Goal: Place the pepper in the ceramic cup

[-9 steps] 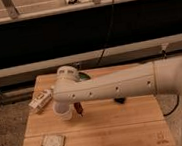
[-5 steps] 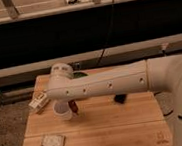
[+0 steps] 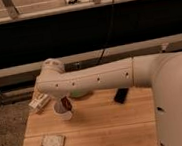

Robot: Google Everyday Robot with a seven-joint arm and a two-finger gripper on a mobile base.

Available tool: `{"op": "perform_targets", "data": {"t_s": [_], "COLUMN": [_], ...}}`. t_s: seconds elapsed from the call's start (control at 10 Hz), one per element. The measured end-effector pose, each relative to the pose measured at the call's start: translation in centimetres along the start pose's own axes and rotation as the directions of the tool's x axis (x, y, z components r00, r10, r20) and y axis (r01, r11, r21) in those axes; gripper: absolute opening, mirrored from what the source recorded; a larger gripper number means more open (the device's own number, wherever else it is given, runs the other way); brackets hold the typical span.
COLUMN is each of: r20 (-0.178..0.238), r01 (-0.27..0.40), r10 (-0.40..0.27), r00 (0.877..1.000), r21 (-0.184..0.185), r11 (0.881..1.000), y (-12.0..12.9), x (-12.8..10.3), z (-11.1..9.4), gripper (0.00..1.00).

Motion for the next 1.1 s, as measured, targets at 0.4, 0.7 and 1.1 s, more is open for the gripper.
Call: {"op": "perform_targets", "data": {"t_s": [0.4, 0.7, 1.1], "r20": [-0.016, -0.062, -0.045], "r01": [0.059, 0.052, 0.061], "r10": [-0.058, -0.050, -0.059], "r00": [0.998, 0.997, 0.997], "r21": [0.032, 0.028, 0.032], "r11": [0.998, 0.998, 0.998], "y": [-1.3, -0.9, -0.2], "x": [1.0, 0.9, 1.0], "z": [-0.1, 0.1, 0.1], "gripper": [0.78, 0.70, 0.33]}}
